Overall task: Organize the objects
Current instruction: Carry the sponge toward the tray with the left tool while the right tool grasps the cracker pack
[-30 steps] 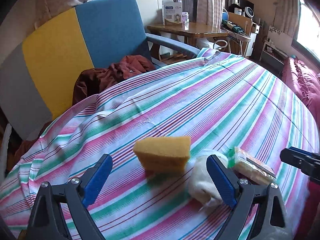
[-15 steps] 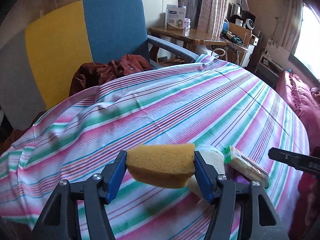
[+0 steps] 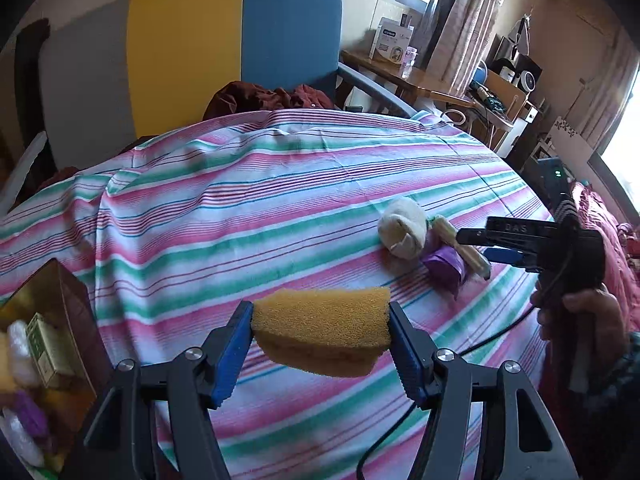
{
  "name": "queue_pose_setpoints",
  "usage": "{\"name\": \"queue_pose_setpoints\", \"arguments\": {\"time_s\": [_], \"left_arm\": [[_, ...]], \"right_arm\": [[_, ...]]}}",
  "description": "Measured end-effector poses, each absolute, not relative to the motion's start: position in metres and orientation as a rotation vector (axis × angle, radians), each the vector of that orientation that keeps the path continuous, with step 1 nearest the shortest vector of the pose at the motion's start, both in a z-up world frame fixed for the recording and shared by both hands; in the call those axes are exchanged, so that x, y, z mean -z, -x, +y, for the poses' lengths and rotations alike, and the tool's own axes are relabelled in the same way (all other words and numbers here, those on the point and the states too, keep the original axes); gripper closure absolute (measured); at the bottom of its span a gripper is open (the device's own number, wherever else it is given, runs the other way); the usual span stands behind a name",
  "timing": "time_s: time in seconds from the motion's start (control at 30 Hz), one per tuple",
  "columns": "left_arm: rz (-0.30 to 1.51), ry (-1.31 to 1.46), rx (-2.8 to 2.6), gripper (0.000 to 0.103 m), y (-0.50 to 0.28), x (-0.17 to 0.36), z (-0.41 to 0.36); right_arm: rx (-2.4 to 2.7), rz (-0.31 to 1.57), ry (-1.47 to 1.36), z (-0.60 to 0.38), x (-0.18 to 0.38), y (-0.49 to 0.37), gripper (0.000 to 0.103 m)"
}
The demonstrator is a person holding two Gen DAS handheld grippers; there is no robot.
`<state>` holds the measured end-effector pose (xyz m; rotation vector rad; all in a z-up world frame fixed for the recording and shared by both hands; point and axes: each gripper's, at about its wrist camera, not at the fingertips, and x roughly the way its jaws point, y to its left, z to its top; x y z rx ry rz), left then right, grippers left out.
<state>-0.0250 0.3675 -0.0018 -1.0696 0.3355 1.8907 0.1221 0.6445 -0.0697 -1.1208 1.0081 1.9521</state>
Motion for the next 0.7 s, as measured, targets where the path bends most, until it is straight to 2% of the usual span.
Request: {"name": "queue_pose_setpoints", "arguments": {"time_s": [0.3, 0.37, 0.43, 0.5, 0.7], "left_arm": [[0.259, 1.065, -1.889, 0.037, 0.009, -0.017, 0.304], [0.244, 1.064, -1.899, 0.036, 0.007, -0.02, 0.29], [0.228, 1.064, -1.916, 0.036, 0.007, -0.022, 0.276], [0.204, 1.071, -1.938, 0.036, 0.009, -0.022, 0.259], [0.097, 1.102, -2.069, 0.036, 0.025, -0.025, 0.197]], "right_arm": [[-1.847, 0.881, 1.178, 0.653, 0.084, -0.119, 0.034], [-1.844, 0.873, 1.177, 0.654, 0.085, -0.121, 0.036], [-1.831, 0.826, 1.195, 0.652, 0.086, -0.121, 0.045], [-1.82, 0.787, 1.207, 0.651, 0.087, -0.121, 0.049], [-1.813, 0.68, 1.271, 0.644, 0.093, -0.113, 0.049]]}}
